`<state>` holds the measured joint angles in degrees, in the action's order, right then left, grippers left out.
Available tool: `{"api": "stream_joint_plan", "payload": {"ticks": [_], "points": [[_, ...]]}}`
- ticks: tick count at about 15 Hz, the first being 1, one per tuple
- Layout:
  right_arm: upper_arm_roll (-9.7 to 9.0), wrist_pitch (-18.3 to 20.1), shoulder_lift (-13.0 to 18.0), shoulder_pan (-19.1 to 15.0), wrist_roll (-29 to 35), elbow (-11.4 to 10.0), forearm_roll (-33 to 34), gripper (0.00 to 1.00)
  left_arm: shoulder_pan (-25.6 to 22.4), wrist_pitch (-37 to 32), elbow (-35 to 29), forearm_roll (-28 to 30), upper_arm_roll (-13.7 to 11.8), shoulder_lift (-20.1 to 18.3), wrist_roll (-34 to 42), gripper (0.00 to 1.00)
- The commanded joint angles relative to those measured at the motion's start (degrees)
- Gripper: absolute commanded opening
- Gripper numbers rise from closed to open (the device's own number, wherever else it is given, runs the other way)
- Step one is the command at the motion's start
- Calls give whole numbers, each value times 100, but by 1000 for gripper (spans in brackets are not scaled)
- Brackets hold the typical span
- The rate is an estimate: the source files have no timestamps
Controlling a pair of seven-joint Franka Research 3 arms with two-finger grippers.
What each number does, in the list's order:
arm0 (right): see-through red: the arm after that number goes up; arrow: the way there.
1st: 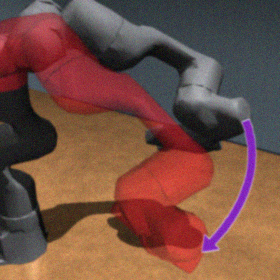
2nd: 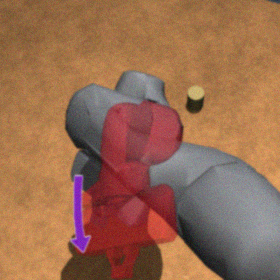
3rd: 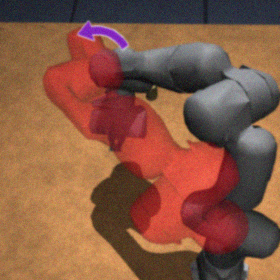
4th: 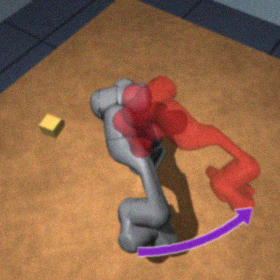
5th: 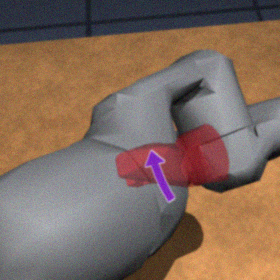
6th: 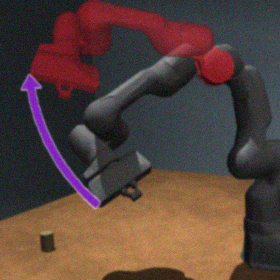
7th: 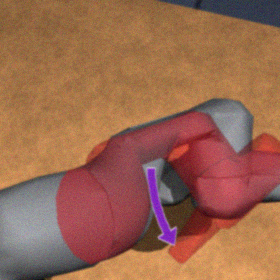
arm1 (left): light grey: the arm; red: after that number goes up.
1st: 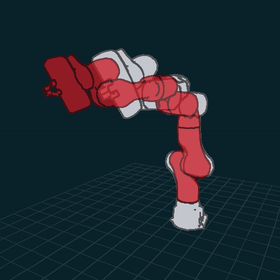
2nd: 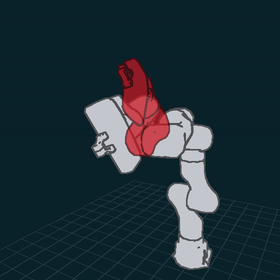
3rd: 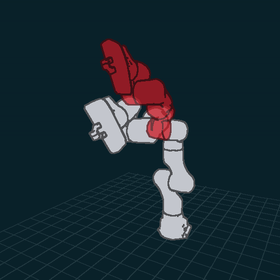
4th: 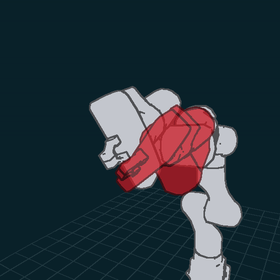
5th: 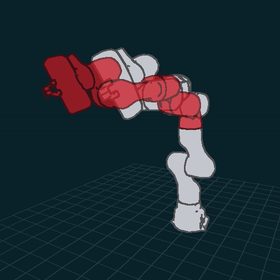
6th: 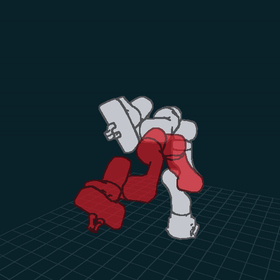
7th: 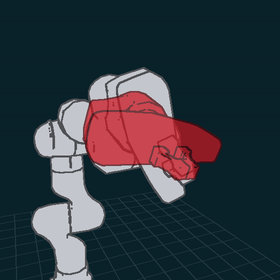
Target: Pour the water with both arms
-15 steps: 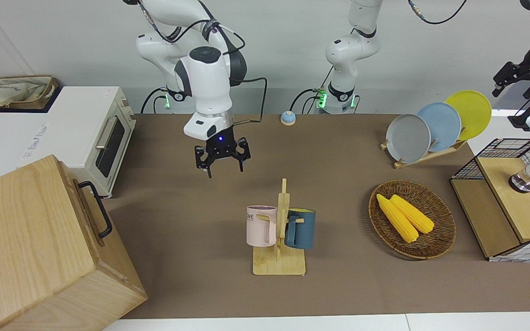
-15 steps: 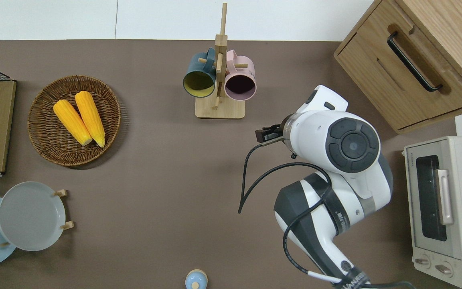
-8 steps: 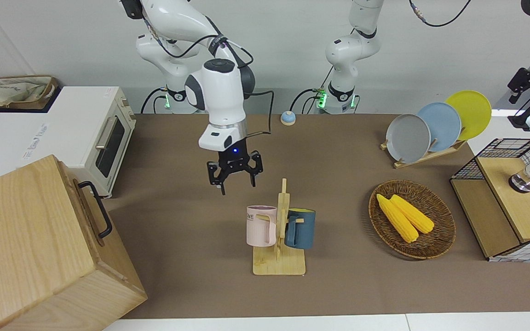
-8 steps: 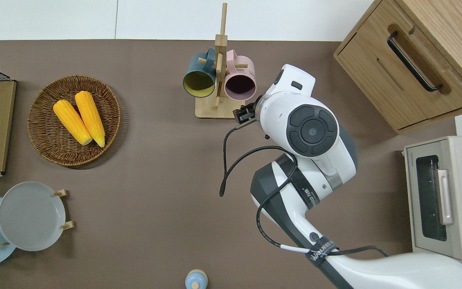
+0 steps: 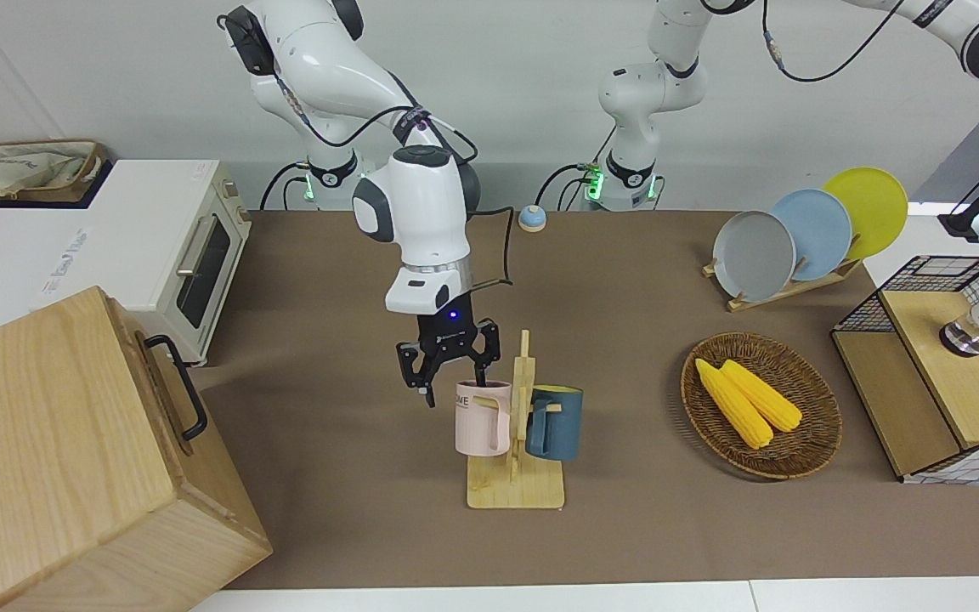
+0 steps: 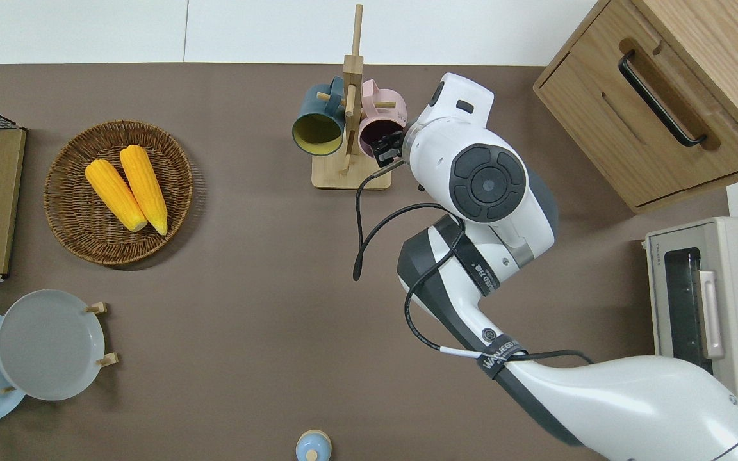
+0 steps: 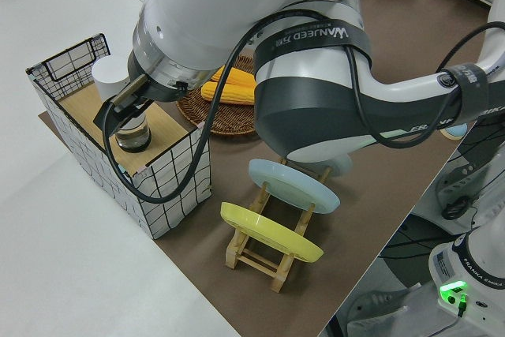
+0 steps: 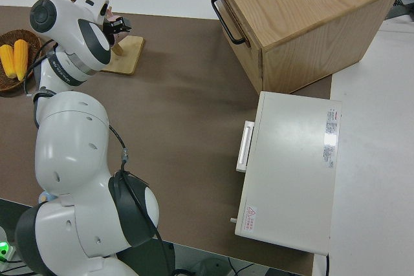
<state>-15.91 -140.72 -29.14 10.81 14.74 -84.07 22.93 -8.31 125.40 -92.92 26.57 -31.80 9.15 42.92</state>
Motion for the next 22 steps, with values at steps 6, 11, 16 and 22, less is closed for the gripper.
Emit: {"api": "stream_joint_plan", "payload": {"ticks": [6,11,16,22], "points": [[0,-184,-197,-9,-226,189,326,86,111,1092,-507,683,394,263,198,995],[-35,-236,-179,-53,-357,181,677,0,40,1389,-770,1376,394,280,1111,995],[-70,-228,-162,-97,-507,181,1266,0,14,1899,-1052,2176,394,342,1982,995],[-87,-219,-109,-202,-674,146,1267,0,49,2059,-1167,2432,394,351,2141,995]]}}
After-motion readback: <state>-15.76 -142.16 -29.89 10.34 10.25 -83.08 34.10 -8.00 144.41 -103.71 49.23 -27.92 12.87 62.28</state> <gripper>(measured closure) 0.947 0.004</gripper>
